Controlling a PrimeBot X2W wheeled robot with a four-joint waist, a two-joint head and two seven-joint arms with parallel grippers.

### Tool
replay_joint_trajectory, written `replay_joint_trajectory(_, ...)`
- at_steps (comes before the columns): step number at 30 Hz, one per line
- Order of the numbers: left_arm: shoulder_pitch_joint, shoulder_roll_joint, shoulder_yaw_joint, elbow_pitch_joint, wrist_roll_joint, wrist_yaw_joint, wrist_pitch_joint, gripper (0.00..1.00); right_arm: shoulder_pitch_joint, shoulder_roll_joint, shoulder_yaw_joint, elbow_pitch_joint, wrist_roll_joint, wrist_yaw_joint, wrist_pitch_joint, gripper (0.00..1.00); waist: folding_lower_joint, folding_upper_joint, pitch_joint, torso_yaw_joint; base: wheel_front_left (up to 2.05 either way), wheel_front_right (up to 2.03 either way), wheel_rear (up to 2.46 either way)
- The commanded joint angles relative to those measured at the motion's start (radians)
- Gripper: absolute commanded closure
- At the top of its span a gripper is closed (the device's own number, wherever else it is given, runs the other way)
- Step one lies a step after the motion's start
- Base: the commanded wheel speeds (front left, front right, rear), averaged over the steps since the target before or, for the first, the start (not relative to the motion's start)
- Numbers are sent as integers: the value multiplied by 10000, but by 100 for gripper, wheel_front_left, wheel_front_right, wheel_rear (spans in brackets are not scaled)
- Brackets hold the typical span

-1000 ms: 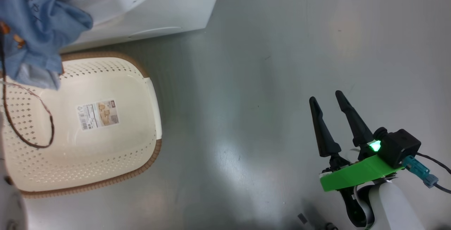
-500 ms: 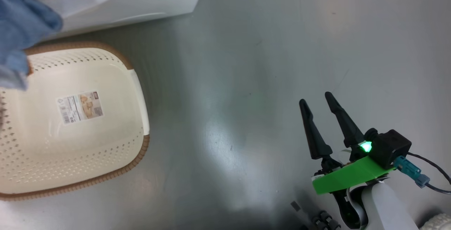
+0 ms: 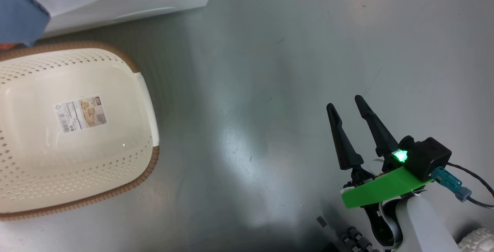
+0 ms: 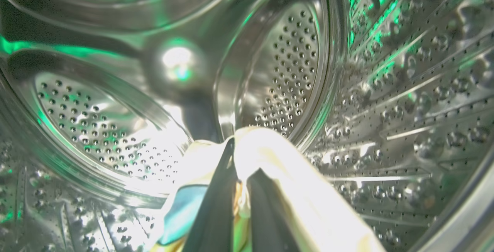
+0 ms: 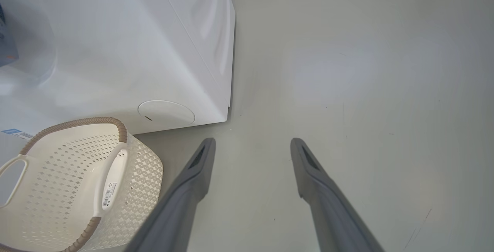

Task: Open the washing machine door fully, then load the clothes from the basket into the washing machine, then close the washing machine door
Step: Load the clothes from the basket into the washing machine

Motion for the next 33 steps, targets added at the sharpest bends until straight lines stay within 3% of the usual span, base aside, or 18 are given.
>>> replay_joint_trajectory(1, 158, 416, 156, 65, 59, -1, -36, 0, 224, -4, 216, -113, 56, 16, -120, 0, 0, -1, -68, 55, 0, 0, 0)
replay_joint_trajectory(21, 397, -279, 165, 1928, -222, -68, -37, 0, 73, -4, -241, 16, -17, 16, -120, 0, 0, -1, -818, 822, 0, 0, 0)
replay_joint_trajectory(33, 895, -531, 0, 2134, -652, -141, 40, 0, 15, -4, -427, 100, -30, 16, -120, 0, 0, -1, -1066, 1185, 0, 0, 0)
